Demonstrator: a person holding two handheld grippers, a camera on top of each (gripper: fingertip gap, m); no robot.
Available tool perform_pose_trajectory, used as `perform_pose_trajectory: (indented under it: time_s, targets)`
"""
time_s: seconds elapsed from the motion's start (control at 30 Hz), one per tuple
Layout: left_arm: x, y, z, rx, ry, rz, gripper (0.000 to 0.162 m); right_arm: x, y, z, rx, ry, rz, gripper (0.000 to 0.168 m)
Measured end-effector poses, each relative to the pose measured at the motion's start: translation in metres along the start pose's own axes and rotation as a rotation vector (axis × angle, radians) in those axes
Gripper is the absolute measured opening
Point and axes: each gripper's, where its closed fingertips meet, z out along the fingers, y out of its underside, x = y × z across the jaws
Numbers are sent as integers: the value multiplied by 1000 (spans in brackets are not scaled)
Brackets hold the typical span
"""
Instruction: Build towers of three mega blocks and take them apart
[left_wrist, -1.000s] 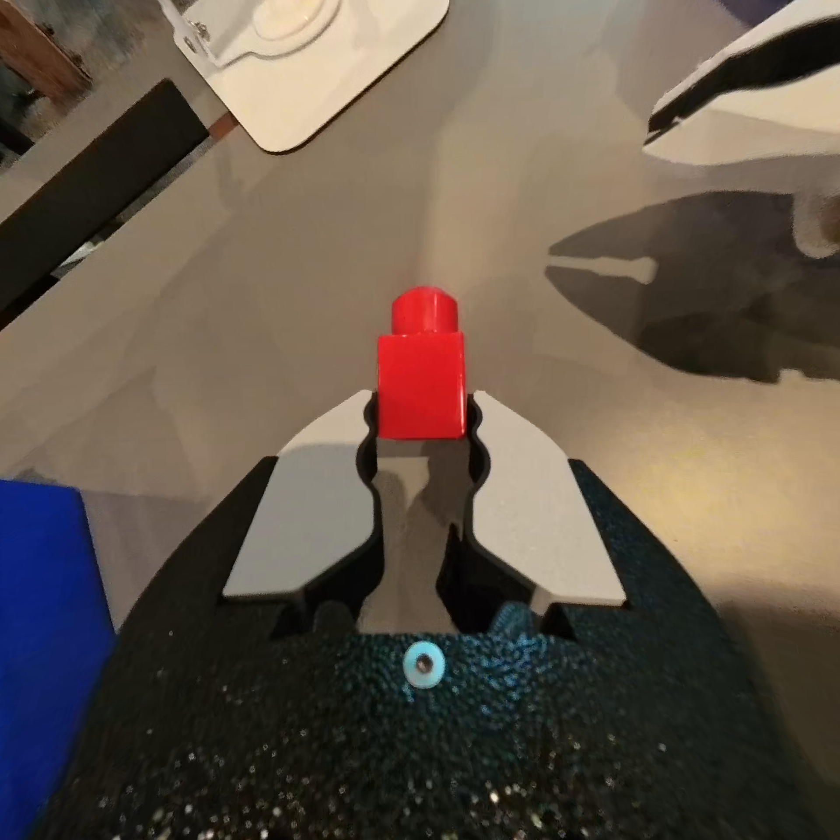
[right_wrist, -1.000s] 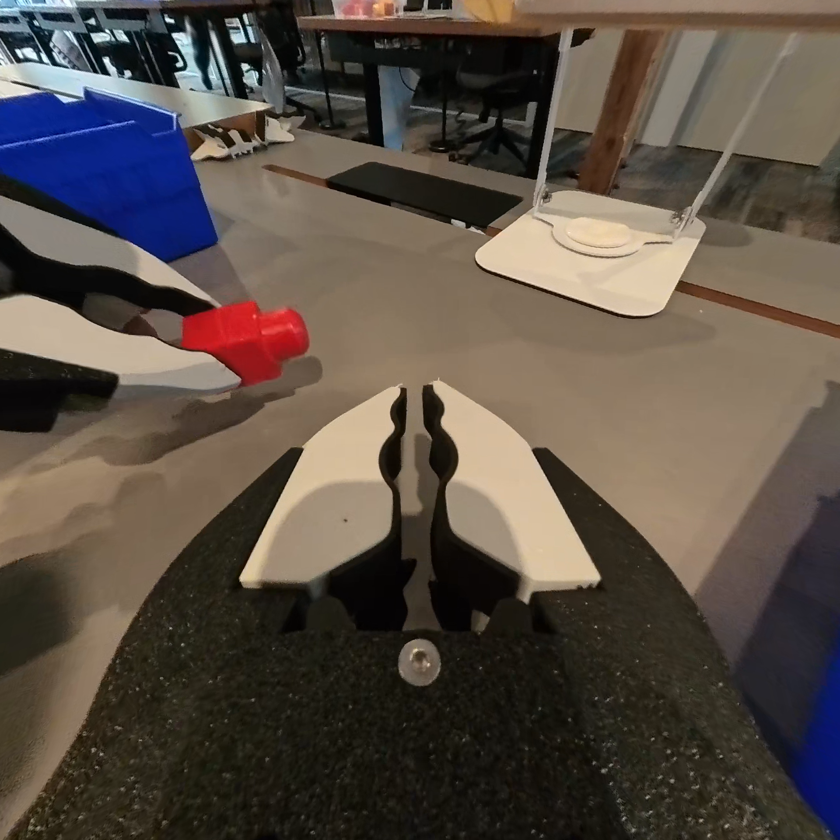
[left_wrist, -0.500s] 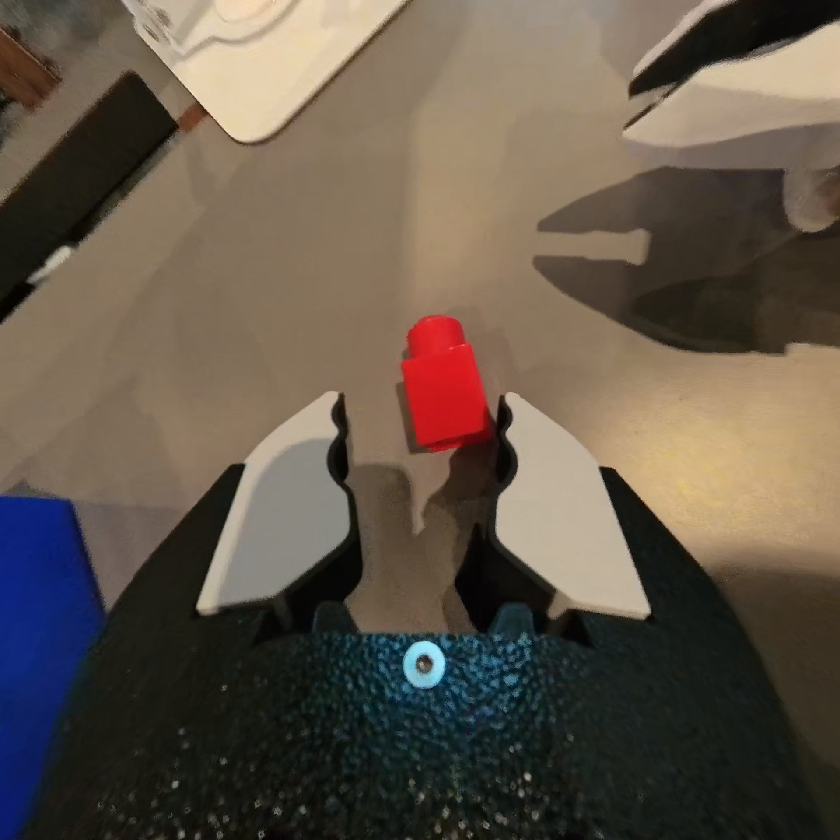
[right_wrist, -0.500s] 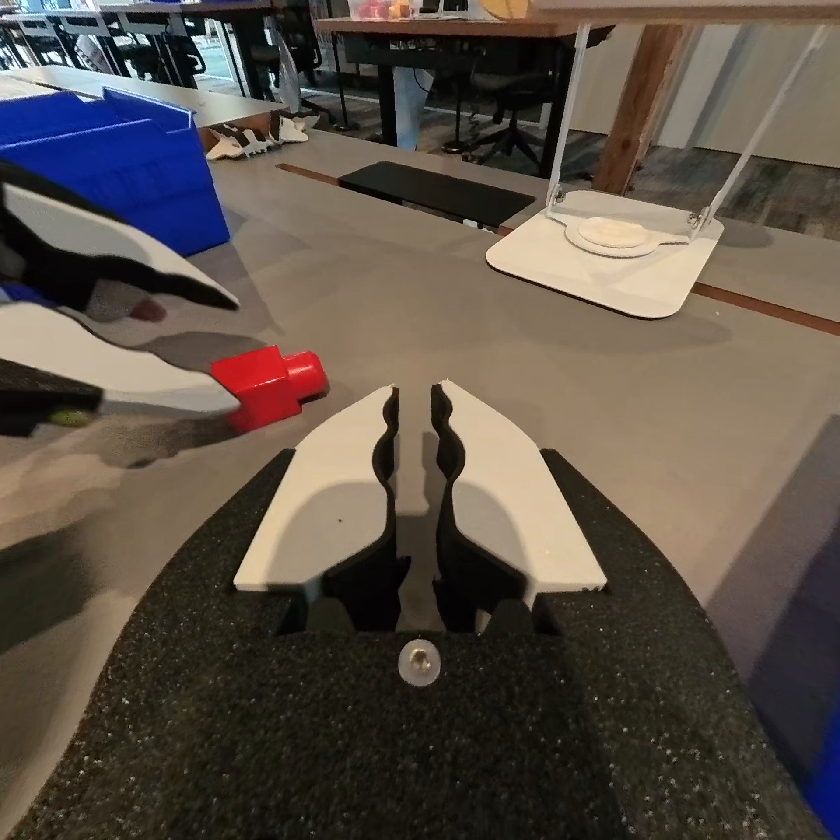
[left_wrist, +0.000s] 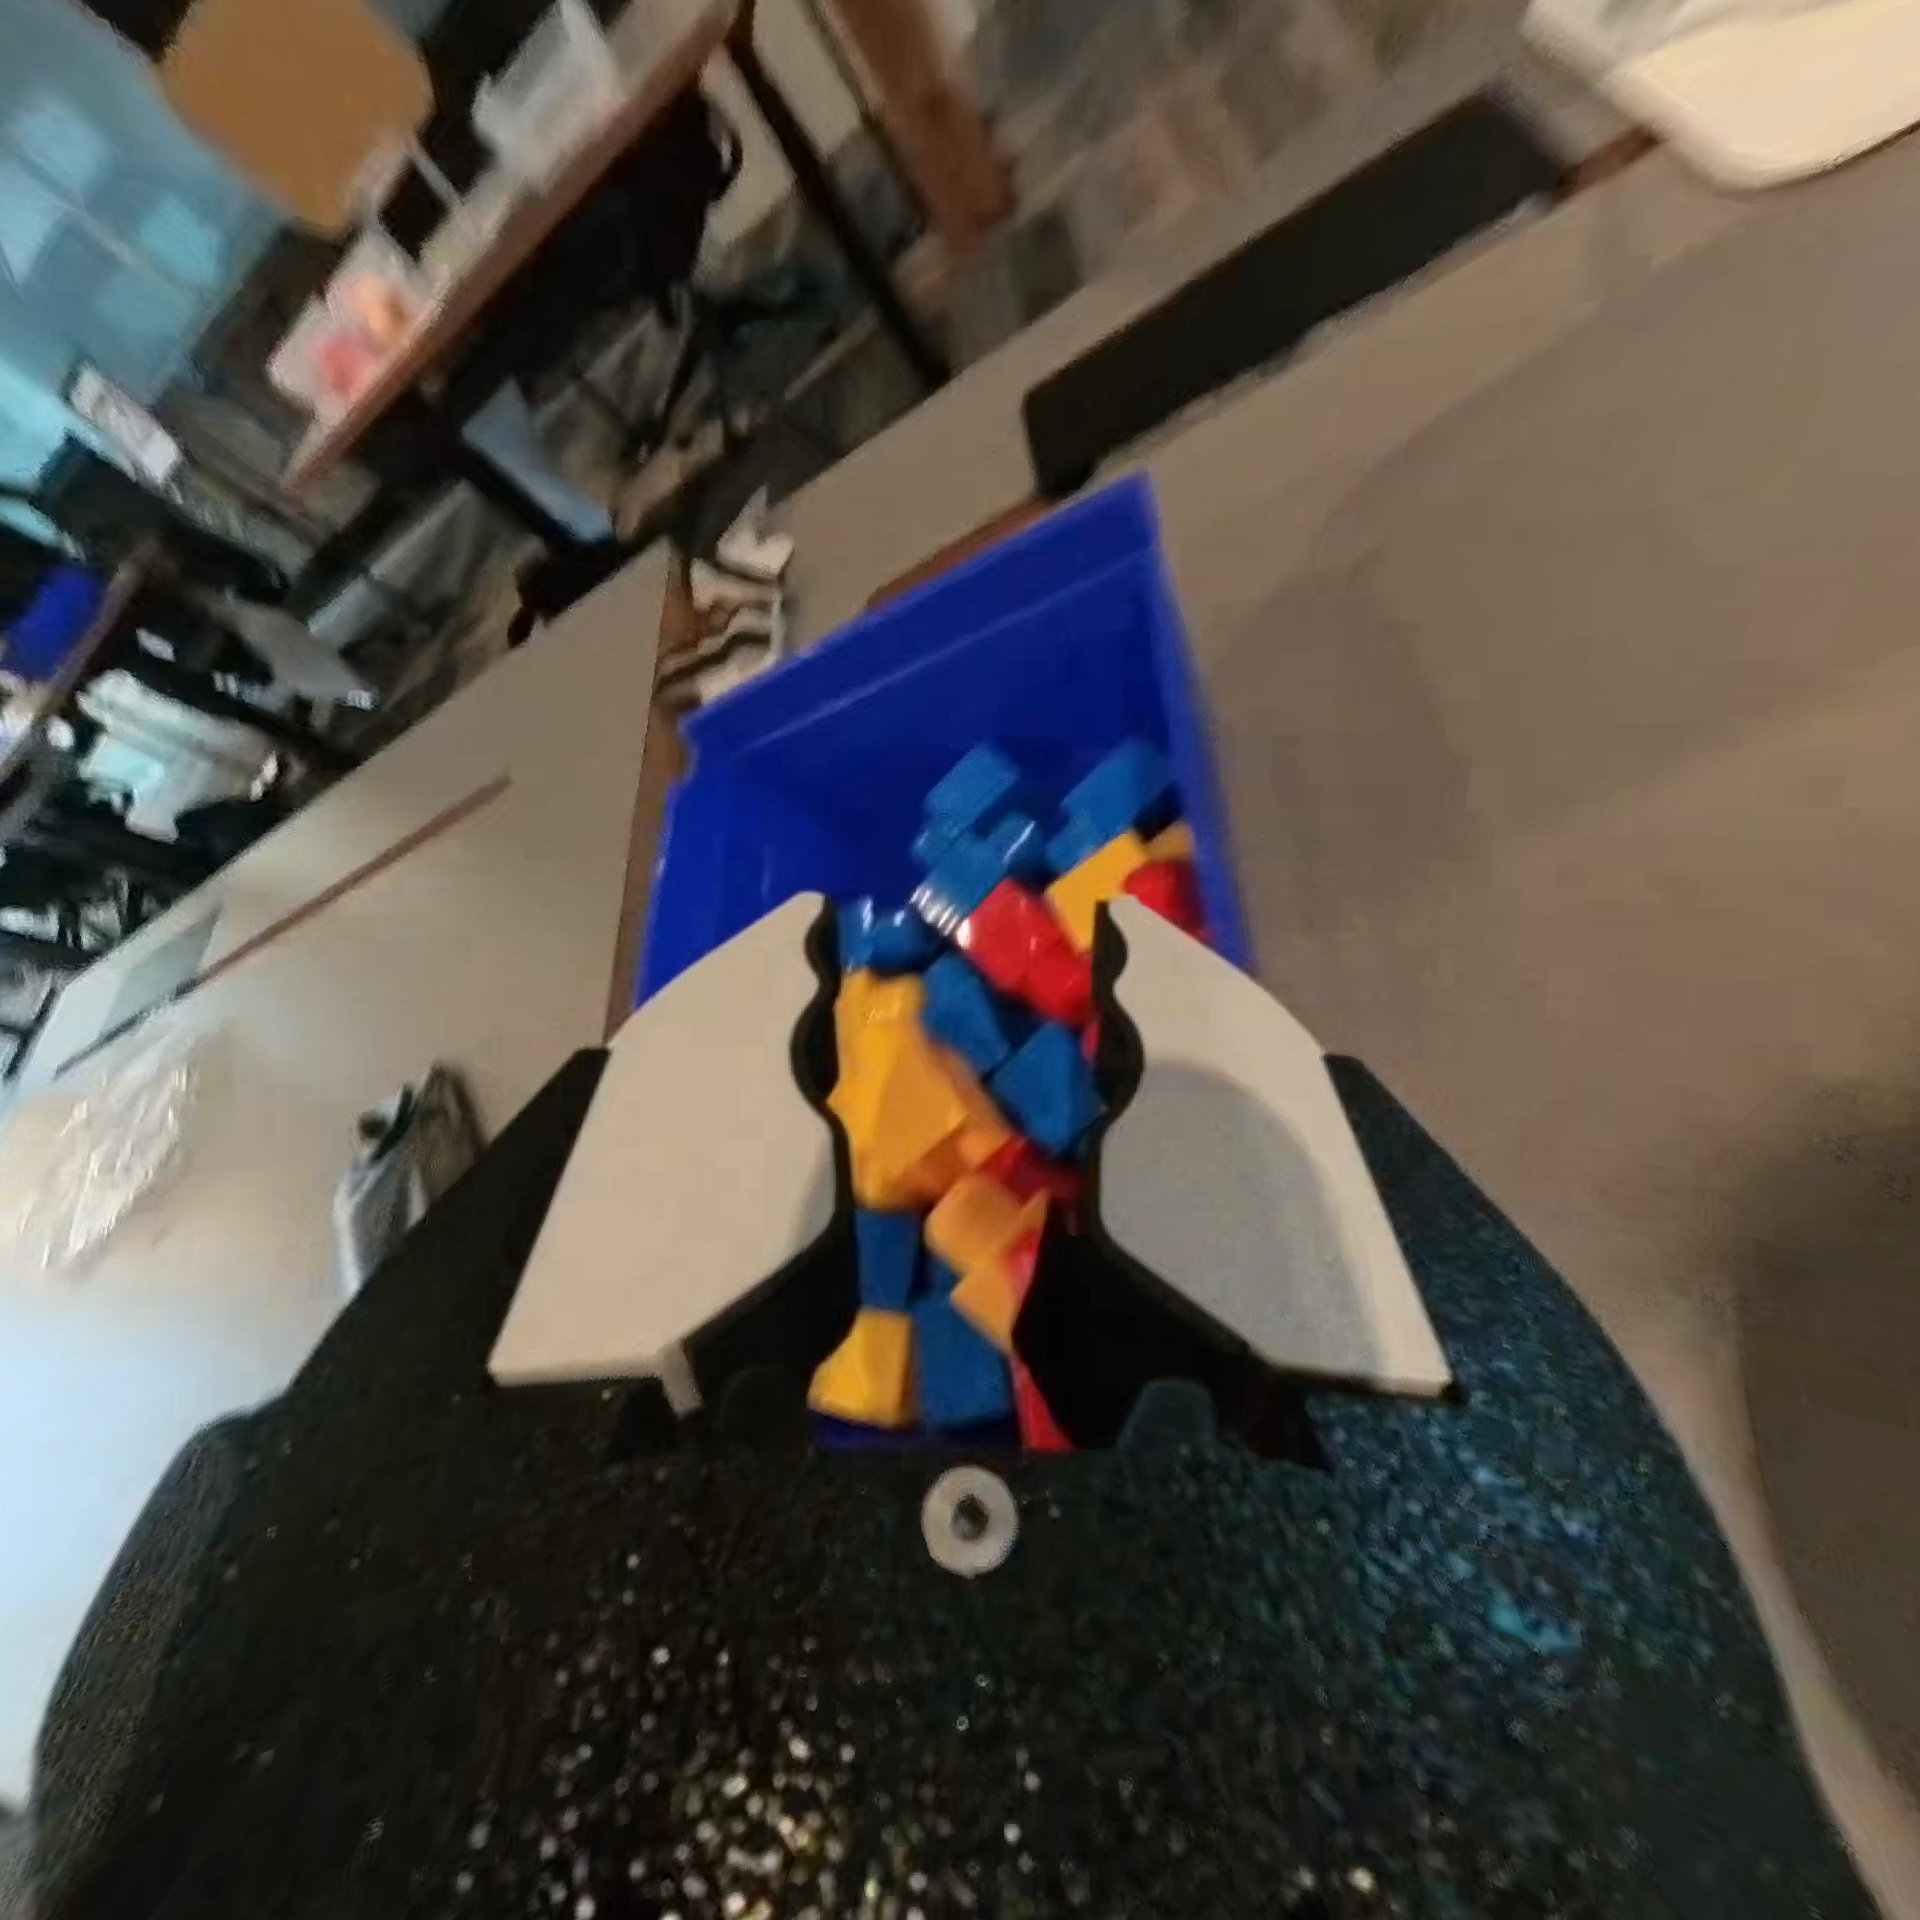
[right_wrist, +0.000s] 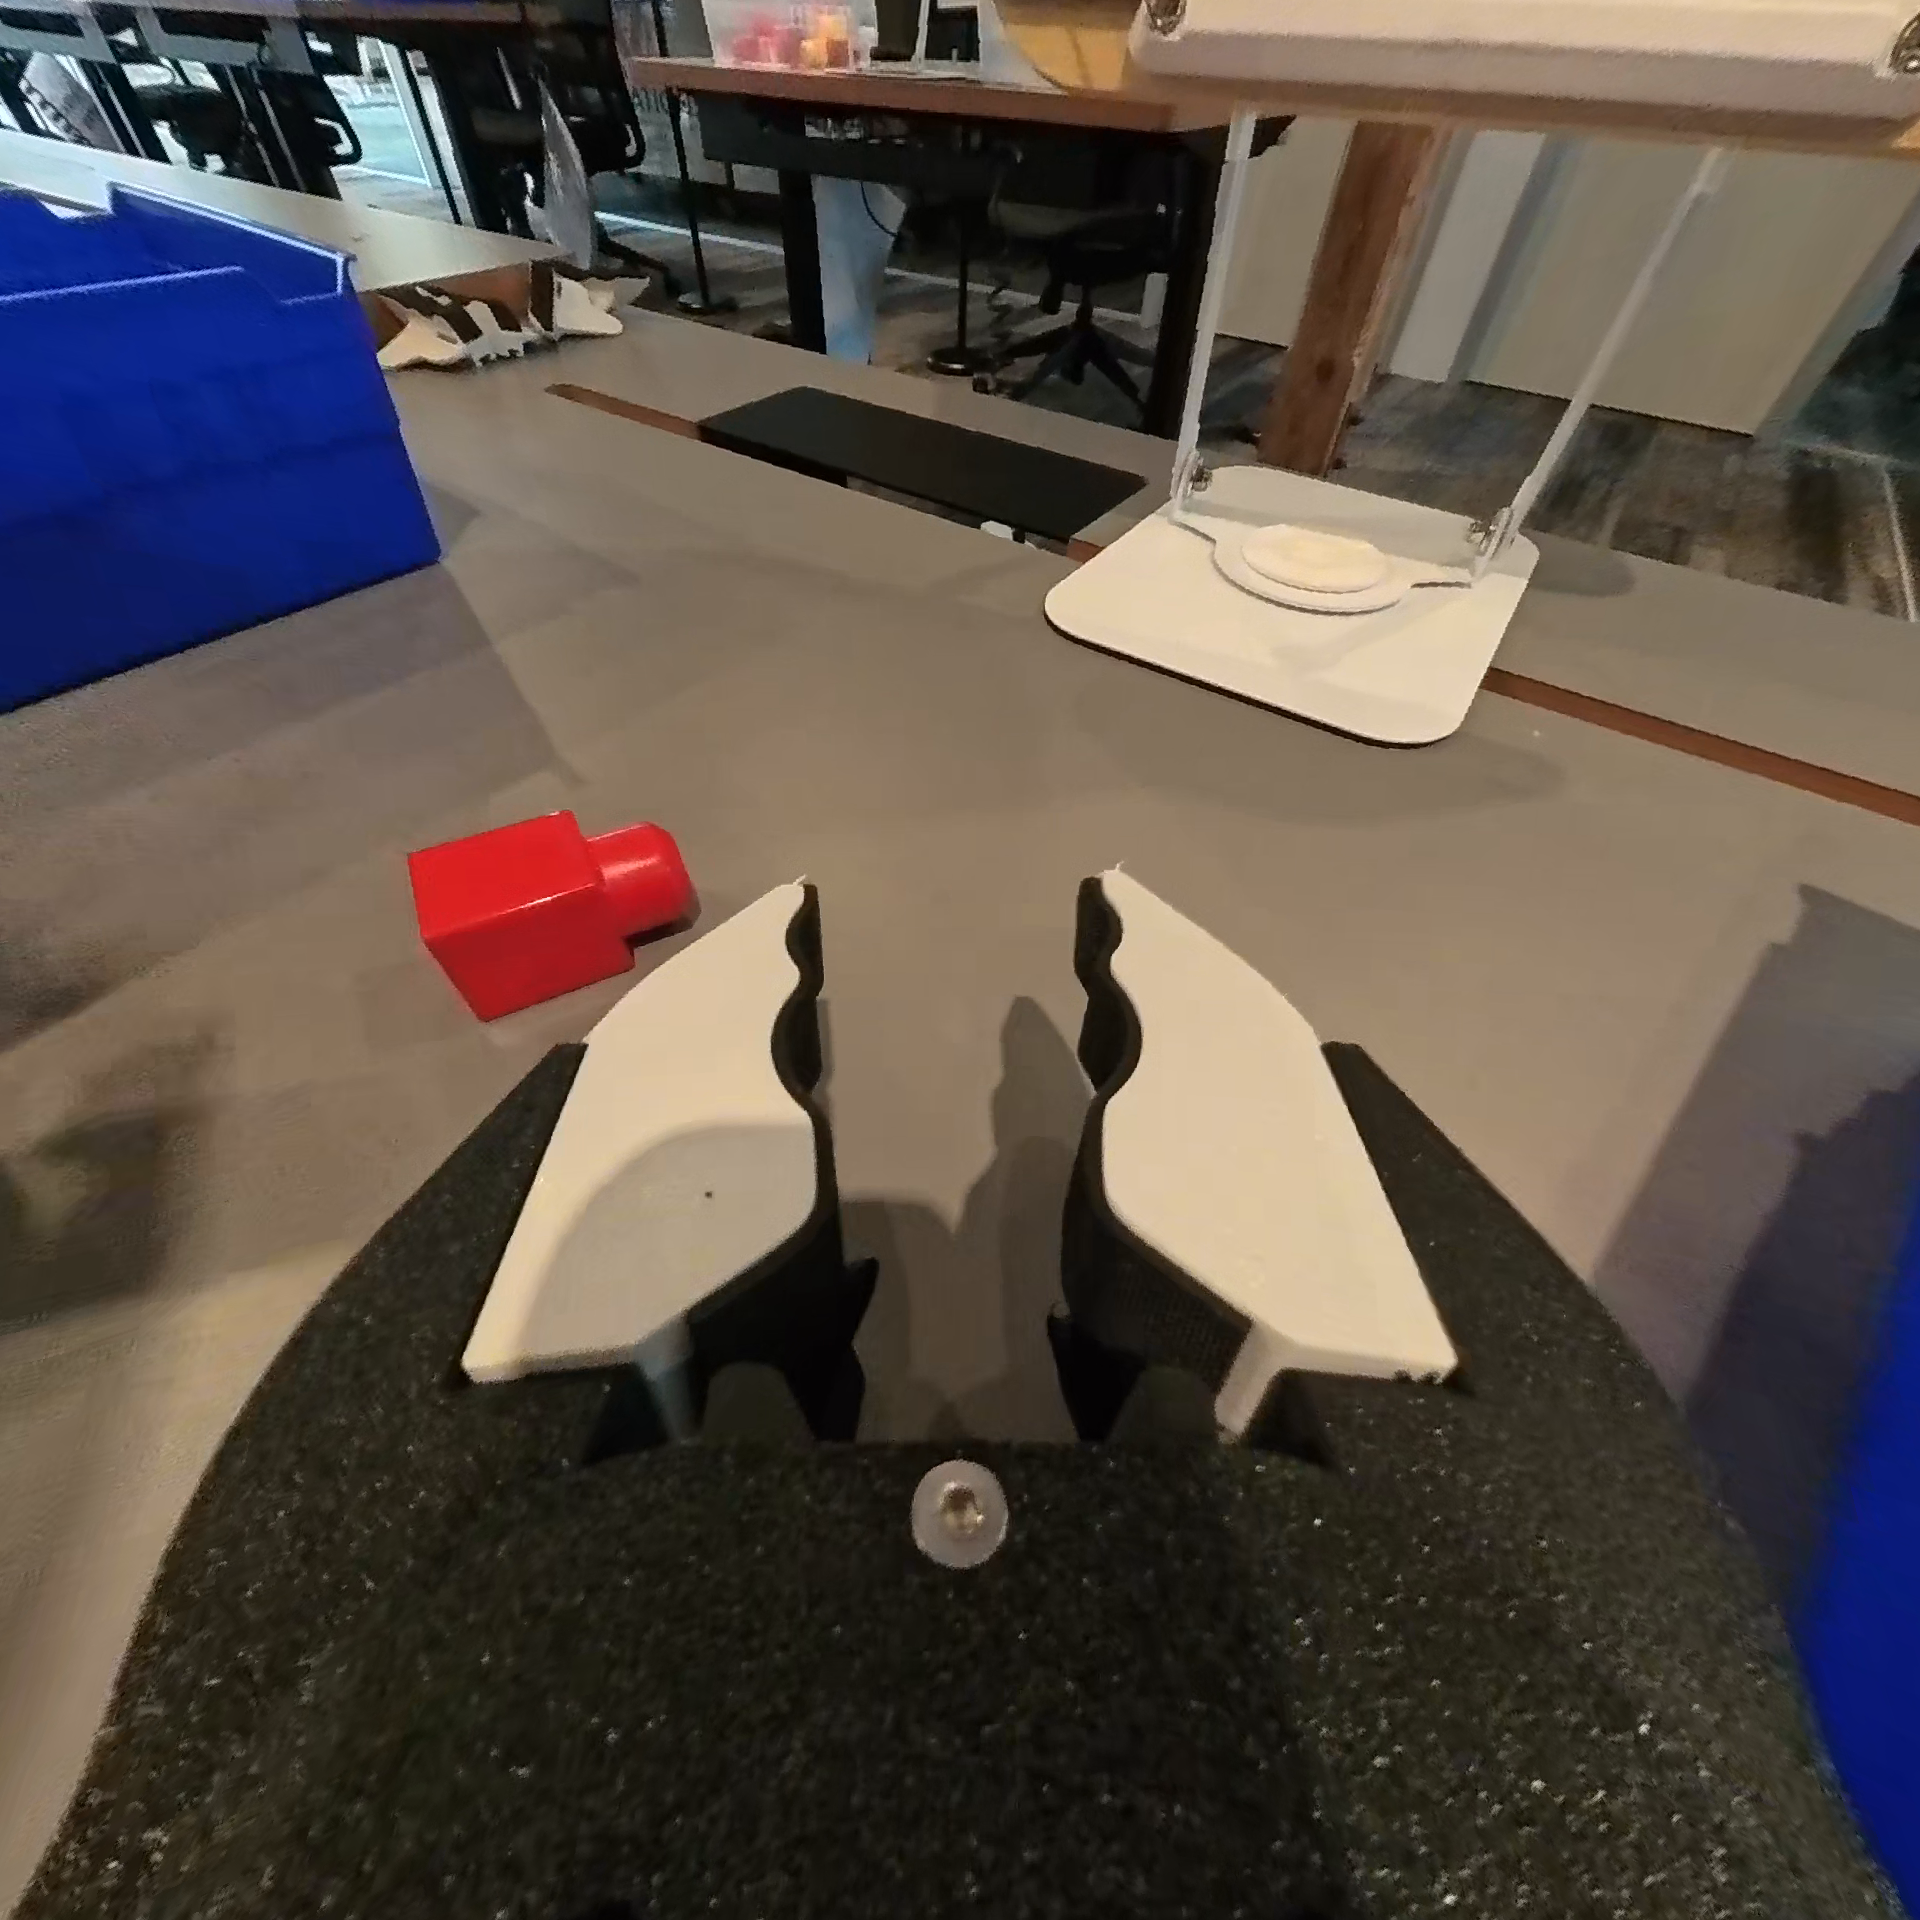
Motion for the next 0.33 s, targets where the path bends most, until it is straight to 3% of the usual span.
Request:
perform_pose_trajectory:
  time_s: [0.17,0.33]
  targets:
    - [-36,65,7,-291,-7,28,44,-2,1,1,-8,-16,3,43]
    - [-25,94,-1,-437,183,-36,46,-4,2,1,-16,-24,-11,40]
